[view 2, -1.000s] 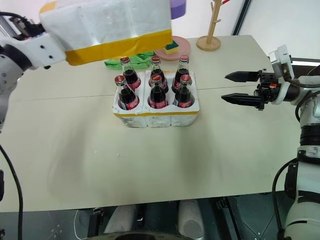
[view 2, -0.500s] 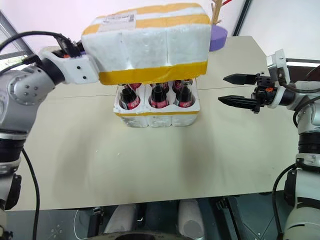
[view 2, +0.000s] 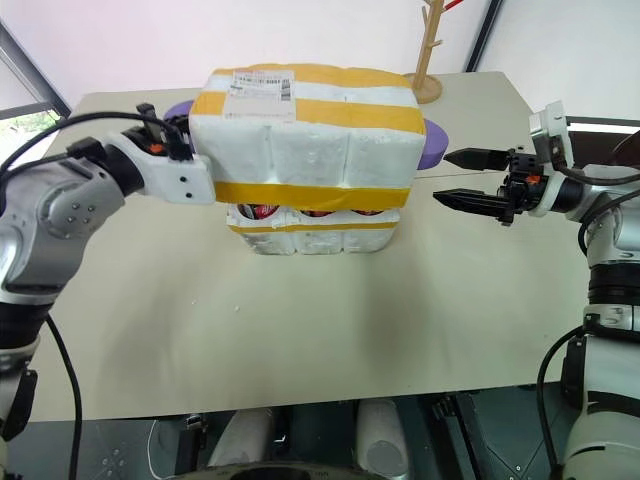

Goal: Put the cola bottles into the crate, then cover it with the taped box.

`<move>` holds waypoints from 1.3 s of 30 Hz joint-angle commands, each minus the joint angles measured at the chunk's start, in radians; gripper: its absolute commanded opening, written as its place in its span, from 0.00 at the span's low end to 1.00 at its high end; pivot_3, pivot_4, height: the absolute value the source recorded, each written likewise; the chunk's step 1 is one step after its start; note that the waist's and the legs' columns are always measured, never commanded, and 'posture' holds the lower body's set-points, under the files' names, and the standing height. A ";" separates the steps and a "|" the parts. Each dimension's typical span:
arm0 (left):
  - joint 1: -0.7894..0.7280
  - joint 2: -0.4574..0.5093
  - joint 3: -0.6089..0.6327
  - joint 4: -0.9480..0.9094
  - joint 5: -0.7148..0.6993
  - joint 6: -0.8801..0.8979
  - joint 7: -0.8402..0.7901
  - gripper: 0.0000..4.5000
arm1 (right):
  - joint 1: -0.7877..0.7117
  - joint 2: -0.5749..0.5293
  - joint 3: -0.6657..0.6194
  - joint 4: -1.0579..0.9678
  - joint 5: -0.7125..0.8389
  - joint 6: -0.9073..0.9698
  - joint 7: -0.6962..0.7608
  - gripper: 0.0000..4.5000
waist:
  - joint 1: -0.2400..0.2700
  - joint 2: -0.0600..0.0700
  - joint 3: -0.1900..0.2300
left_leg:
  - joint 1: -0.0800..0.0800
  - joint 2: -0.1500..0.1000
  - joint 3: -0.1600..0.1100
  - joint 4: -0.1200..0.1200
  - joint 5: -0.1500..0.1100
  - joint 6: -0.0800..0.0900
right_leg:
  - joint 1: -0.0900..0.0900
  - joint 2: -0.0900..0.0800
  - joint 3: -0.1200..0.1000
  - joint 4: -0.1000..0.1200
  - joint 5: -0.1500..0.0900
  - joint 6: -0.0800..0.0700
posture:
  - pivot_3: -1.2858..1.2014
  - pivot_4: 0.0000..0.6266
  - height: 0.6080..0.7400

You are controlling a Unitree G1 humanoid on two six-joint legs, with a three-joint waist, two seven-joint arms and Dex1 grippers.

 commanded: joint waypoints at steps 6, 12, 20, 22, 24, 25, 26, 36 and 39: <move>0.119 -0.016 0.037 -0.064 0.080 0.049 0.034 0.10 | -0.017 0.003 -0.024 -0.001 0.007 -0.018 0.001 1.00 | 0.000 0.000 0.000 | 0.000 0.000 0.000 0.000 0.000 0.000 | 0.000 0.000 0.000 0.000 0.000 0.000 | 0.52 0.24 1.00; 0.077 0.061 0.016 -0.023 0.221 -0.071 0.137 0.10 | -0.034 0.007 -0.019 0.023 0.003 -0.024 0.003 1.00 | -0.003 0.000 0.000 | 0.001 0.000 0.000 0.000 0.000 0.000 | 0.000 0.000 0.000 0.000 0.000 0.000 | 0.52 0.24 1.00; 0.103 0.050 0.030 -0.013 0.241 -0.068 0.153 0.10 | -0.045 0.010 -0.019 0.075 -0.007 -0.051 0.018 1.00 | -0.004 0.000 0.000 | 0.001 0.001 0.000 0.000 0.000 0.001 | 0.000 0.001 0.000 0.000 0.000 0.000 | 0.52 0.24 1.00; 0.126 0.031 0.028 -0.025 0.231 -0.052 0.142 0.10 | -0.047 0.007 -0.020 0.091 -0.011 -0.059 0.025 1.00 | -0.004 0.000 0.000 | 0.001 0.001 0.000 0.000 0.000 0.001 | 0.000 0.001 0.000 0.000 0.000 0.000 | 0.52 0.24 1.00; 0.139 0.012 0.025 -0.031 0.234 -0.040 0.138 0.10 | -0.046 0.004 -0.018 0.104 -0.016 -0.068 0.035 1.00 | -0.003 0.000 0.000 | 0.001 0.001 0.000 0.000 0.000 0.001 | 0.000 0.001 0.000 0.000 0.000 0.000 | 0.52 0.24 1.00; 0.144 0.006 0.023 -0.034 0.241 -0.038 0.138 0.10 | -0.043 0.002 -0.016 0.107 -0.018 -0.072 0.042 1.00 | -0.003 0.000 0.000 | 0.001 0.001 0.000 0.000 0.000 0.001 | 0.000 0.001 0.000 0.000 0.000 0.000 | 0.52 0.24 1.00; 0.148 0.001 0.022 -0.036 0.246 -0.037 0.139 0.10 | -0.041 0.000 -0.014 0.109 -0.020 -0.075 0.048 1.00 | -0.004 0.000 0.000 | 0.001 0.001 0.000 0.000 0.000 0.001 | 0.000 0.001 0.000 0.000 0.000 0.000 | 0.52 0.24 1.00; 0.183 0.024 0.026 -0.035 0.272 -0.070 0.139 0.21 | -0.007 0.008 -0.015 0.074 -0.035 -0.081 0.057 1.00 | -0.005 0.000 0.000 | 0.001 0.001 0.001 0.000 0.000 0.001 | 0.000 0.001 0.001 0.000 0.000 0.000 | 0.52 0.24 1.00; 0.191 0.027 0.035 -0.033 0.264 -0.073 0.142 0.52 | -0.008 0.013 -0.013 0.066 -0.035 -0.073 0.053 1.00 | -0.007 0.000 0.000 | 0.001 0.001 0.001 -0.001 -0.001 0.001 | 0.000 0.001 0.001 0.000 0.000 0.000 | 0.52 0.24 1.00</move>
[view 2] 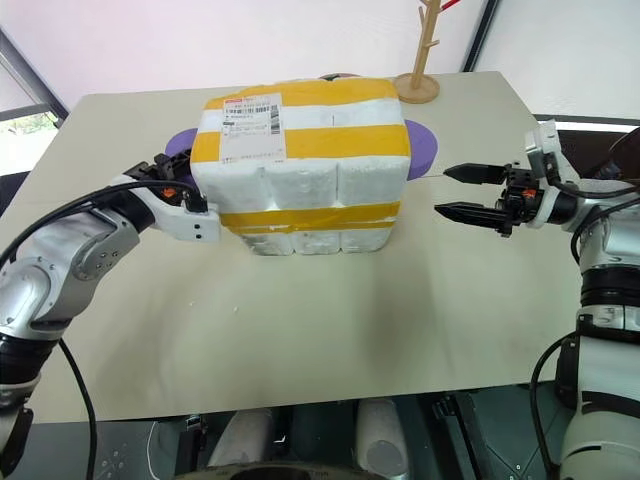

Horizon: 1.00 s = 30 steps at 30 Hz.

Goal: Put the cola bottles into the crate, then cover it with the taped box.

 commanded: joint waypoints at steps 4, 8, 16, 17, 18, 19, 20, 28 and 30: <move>0.023 0.003 0.052 0.008 -0.028 0.012 -0.017 0.86 | -0.016 0.000 -0.011 -0.030 0.009 0.000 -0.005 1.00 | 0.007 0.000 0.000 | 0.000 0.000 0.000 0.001 0.000 0.000 | 0.000 0.000 0.000 0.000 0.000 0.000 | 0.52 0.24 1.00; 0.046 0.020 0.090 0.006 -0.064 -0.004 -0.013 0.86 | -0.016 0.006 -0.011 -0.020 0.005 -0.008 -0.003 1.00 | 0.009 0.000 0.000 | 0.000 0.000 0.000 0.001 0.000 0.000 | 0.000 0.000 0.000 0.000 0.000 0.000 | 0.52 0.24 1.00; 0.174 0.034 0.280 -0.064 -0.323 -0.060 -0.048 0.86 | -0.011 0.002 -0.011 0.054 -0.014 -0.066 0.024 1.00 | 0.007 0.000 0.000 | 0.000 0.000 0.000 0.000 0.000 0.000 | 0.000 0.000 0.000 0.000 0.000 0.000 | 0.52 0.24 1.00; 0.190 0.022 0.320 -0.072 -0.376 -0.035 -0.065 0.86 | -0.009 0.000 -0.010 0.069 -0.021 -0.081 0.030 1.00 | 0.007 0.000 0.000 | 0.000 0.000 0.000 0.000 0.000 0.000 | 0.000 0.000 0.000 0.000 0.000 0.000 | 0.52 0.24 1.00; 0.201 0.010 0.360 -0.075 -0.442 -0.009 -0.087 0.86 | -0.008 -0.002 -0.009 0.083 -0.028 -0.097 0.036 1.00 | 0.007 0.000 0.000 | 0.000 0.000 0.000 0.001 0.000 0.000 | 0.000 0.000 0.000 0.000 0.000 0.000 | 0.52 0.24 1.00; 0.213 0.000 0.404 -0.079 -0.534 0.023 -0.128 0.86 | -0.008 -0.003 -0.009 0.097 -0.035 -0.111 0.040 1.00 | 0.007 0.000 0.000 | 0.000 0.000 0.000 0.001 0.000 0.000 | 0.000 0.000 0.000 -0.001 0.000 0.000 | 0.52 0.24 1.00; 0.225 -0.002 0.438 -0.083 -0.626 0.050 -0.178 0.86 | -0.010 -0.005 -0.010 0.111 -0.040 -0.123 0.044 1.00 | 0.008 0.000 0.000 | 0.000 0.000 0.000 0.001 0.000 0.000 | 0.001 0.000 0.000 0.000 0.000 0.000 | 0.52 0.24 1.00; 0.170 0.049 0.691 -0.159 -1.468 0.772 -0.448 0.86 | -0.010 -0.013 -0.017 0.155 -0.042 -0.161 0.050 1.00 | 0.007 0.000 0.000 | 0.000 0.000 0.000 0.001 0.000 0.000 | 0.001 0.000 0.000 0.000 0.000 0.000 | 0.52 0.24 1.00; 0.011 0.072 0.712 -0.117 -1.697 0.947 -0.403 0.86 | -0.005 -0.017 -0.019 0.150 -0.038 -0.160 0.050 1.00 | 0.012 -0.001 0.001 | -0.001 0.000 -0.002 0.002 0.000 0.000 | 0.001 0.000 -0.001 0.000 0.000 0.000 | 0.52 0.24 1.00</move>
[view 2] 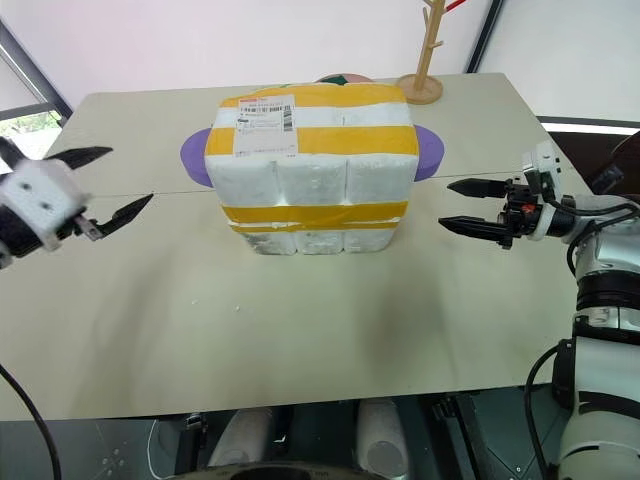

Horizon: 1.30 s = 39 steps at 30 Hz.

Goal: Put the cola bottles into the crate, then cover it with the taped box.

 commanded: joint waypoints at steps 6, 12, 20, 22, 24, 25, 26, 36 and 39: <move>-0.673 -0.109 -0.153 0.199 -0.362 0.364 0.247 0.86 | 0.014 -0.023 -0.028 -0.076 0.018 0.017 -0.007 1.00 | 0.006 0.000 0.000 | 0.005 -0.002 -0.001 0.002 0.000 0.000 | 0.010 0.000 0.000 -0.002 0.000 0.002 | 0.52 0.24 1.00; -0.865 -0.248 -0.374 0.350 -0.207 0.287 0.243 0.86 | 0.082 -0.011 -0.033 -0.208 0.033 0.076 -0.056 1.00 | -0.007 -0.001 0.000 | 0.015 -0.002 0.000 -0.002 0.000 0.000 | 0.018 0.000 0.001 -0.004 -0.001 0.003 | 0.52 0.24 1.00; -1.018 -0.359 -0.558 0.587 -0.015 0.204 0.168 0.86 | 0.141 0.009 -0.043 -0.407 0.091 0.207 -0.149 1.00 | 0.000 -0.001 0.000 | 0.015 -0.002 0.000 -0.002 0.000 0.000 | 0.018 0.000 0.001 -0.005 -0.001 0.003 | 0.52 0.24 1.00; -1.044 -0.388 -0.581 0.629 0.020 0.182 0.149 0.86 | 0.152 0.017 -0.038 -0.440 0.099 0.225 -0.170 1.00 | 0.001 -0.001 0.001 | 0.015 -0.002 0.000 -0.002 0.000 0.000 | 0.018 0.000 0.001 -0.005 -0.001 0.003 | 0.52 0.24 1.00; -1.052 -0.412 -0.594 0.657 0.046 0.168 0.132 0.86 | 0.157 0.026 -0.036 -0.466 0.108 0.242 -0.188 1.00 | 0.002 -0.001 0.001 | 0.014 -0.002 0.000 -0.002 0.000 0.000 | 0.018 0.000 0.001 -0.006 -0.001 0.003 | 0.52 0.24 1.00; -1.047 -0.420 -0.601 0.663 0.058 0.166 0.123 0.86 | 0.157 0.030 -0.037 -0.477 0.113 0.250 -0.198 1.00 | 0.003 -0.001 0.001 | 0.014 -0.002 0.000 -0.002 0.000 0.000 | 0.017 0.000 0.001 -0.006 -0.001 0.003 | 0.52 0.24 1.00; -1.033 -0.425 -0.615 0.662 0.077 0.153 0.113 0.86 | 0.156 0.034 -0.039 -0.486 0.120 0.259 -0.207 1.00 | 0.001 -0.001 0.001 | 0.014 -0.002 0.000 -0.002 0.000 0.000 | 0.017 0.000 0.001 -0.006 -0.001 0.003 | 0.52 0.24 1.00; -0.886 -0.415 -0.686 0.626 0.209 0.088 0.067 0.86 | 0.172 0.038 -0.041 -0.531 0.149 0.298 -0.250 1.00 | -0.001 0.000 0.000 | 0.015 -0.001 0.000 -0.003 -0.001 0.001 | 0.019 0.000 0.001 -0.009 -0.001 0.004 | 0.52 0.24 1.00; -0.877 -0.420 -0.685 0.653 0.234 0.066 0.065 0.86 | 0.178 0.034 -0.040 -0.540 0.157 0.304 -0.251 1.00 | -0.002 0.000 0.000 | 0.016 -0.001 0.000 -0.003 -0.001 0.001 | 0.020 0.000 0.001 -0.010 -0.001 0.004 | 0.52 0.24 1.00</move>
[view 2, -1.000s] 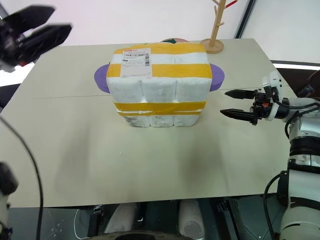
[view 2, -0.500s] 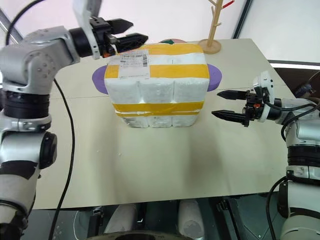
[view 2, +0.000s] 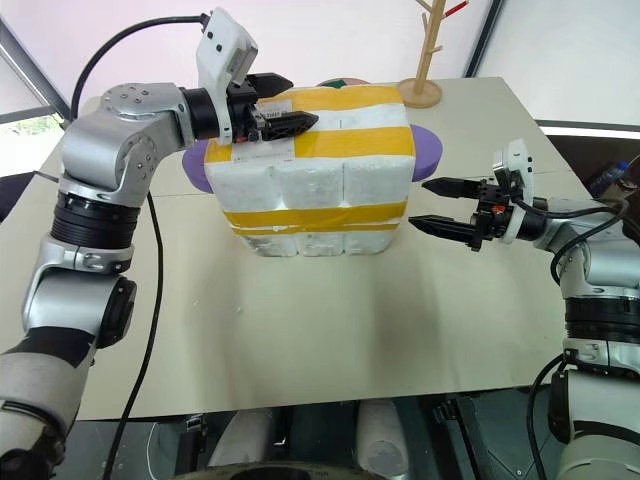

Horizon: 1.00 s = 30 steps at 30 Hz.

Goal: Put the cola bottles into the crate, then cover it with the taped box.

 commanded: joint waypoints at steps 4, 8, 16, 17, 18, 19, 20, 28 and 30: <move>-0.017 -0.015 -0.023 0.103 0.068 -0.027 -0.022 0.86 | 0.025 -0.020 -0.028 -0.063 0.030 0.002 0.006 1.00 | 0.001 0.000 0.000 | 0.000 0.000 0.000 0.000 0.000 0.000 | 0.000 0.000 0.000 0.000 0.000 0.000 | 0.52 0.24 1.00; -0.070 -0.040 -0.021 0.145 0.083 -0.050 -0.039 0.86 | 0.038 -0.022 -0.027 -0.065 0.022 -0.010 0.003 1.00 | 0.003 0.000 0.000 | 0.000 0.000 0.000 0.001 0.000 0.000 | 0.001 0.000 0.000 -0.001 0.000 0.001 | 0.52 0.24 1.00; -0.176 -0.151 0.015 0.268 0.079 -0.071 -0.035 0.86 | 0.068 -0.010 -0.029 -0.075 0.026 -0.021 -0.008 1.00 | 0.011 0.000 0.000 | -0.003 0.000 0.000 0.001 -0.001 0.001 | 0.000 0.000 0.000 -0.004 0.000 0.002 | 0.52 0.24 1.00; -0.172 -0.158 0.007 0.271 0.088 -0.075 -0.036 0.86 | 0.072 -0.010 -0.029 -0.077 0.027 -0.022 -0.008 1.00 | 0.011 0.000 0.000 | -0.003 0.000 0.000 0.001 -0.001 0.002 | 0.000 0.000 0.000 -0.004 0.000 0.002 | 0.52 0.24 1.00; -0.163 -0.164 -0.002 0.270 0.099 -0.078 -0.038 0.86 | 0.075 -0.011 -0.030 -0.078 0.028 -0.022 -0.007 1.00 | 0.012 0.000 0.000 | -0.003 0.000 0.000 0.000 -0.001 0.003 | 0.000 0.000 0.000 -0.004 0.000 0.002 | 0.52 0.24 1.00; -0.151 -0.166 -0.013 0.263 0.109 -0.076 -0.043 0.86 | 0.078 -0.012 -0.031 -0.079 0.029 -0.023 -0.006 1.00 | 0.011 0.000 0.000 | -0.003 0.000 0.000 0.000 -0.002 0.003 | 0.000 0.000 0.000 -0.004 0.000 0.002 | 0.52 0.24 1.00; -0.137 -0.166 -0.025 0.256 0.121 -0.074 -0.046 0.86 | 0.079 -0.013 -0.032 -0.076 0.029 -0.025 -0.005 1.00 | 0.011 0.000 0.000 | -0.003 0.000 0.000 0.000 -0.002 0.003 | 0.000 0.000 0.000 -0.005 0.000 0.002 | 0.52 0.24 1.00; -0.081 -0.137 -0.022 0.201 0.146 -0.060 -0.059 0.86 | 0.068 -0.024 -0.035 -0.045 0.028 -0.036 0.004 1.00 | 0.006 0.000 0.000 | -0.002 0.000 0.000 0.000 -0.002 0.003 | 0.001 0.000 0.000 -0.005 0.000 0.003 | 0.52 0.24 1.00; -0.082 -0.127 -0.001 0.182 0.134 -0.038 -0.054 0.86 | 0.059 -0.024 -0.034 -0.035 0.028 -0.037 0.006 1.00 | 0.002 0.000 0.000 | -0.002 0.000 0.000 0.000 -0.002 0.003 | 0.001 0.000 0.000 -0.005 0.000 0.003 | 0.52 0.24 1.00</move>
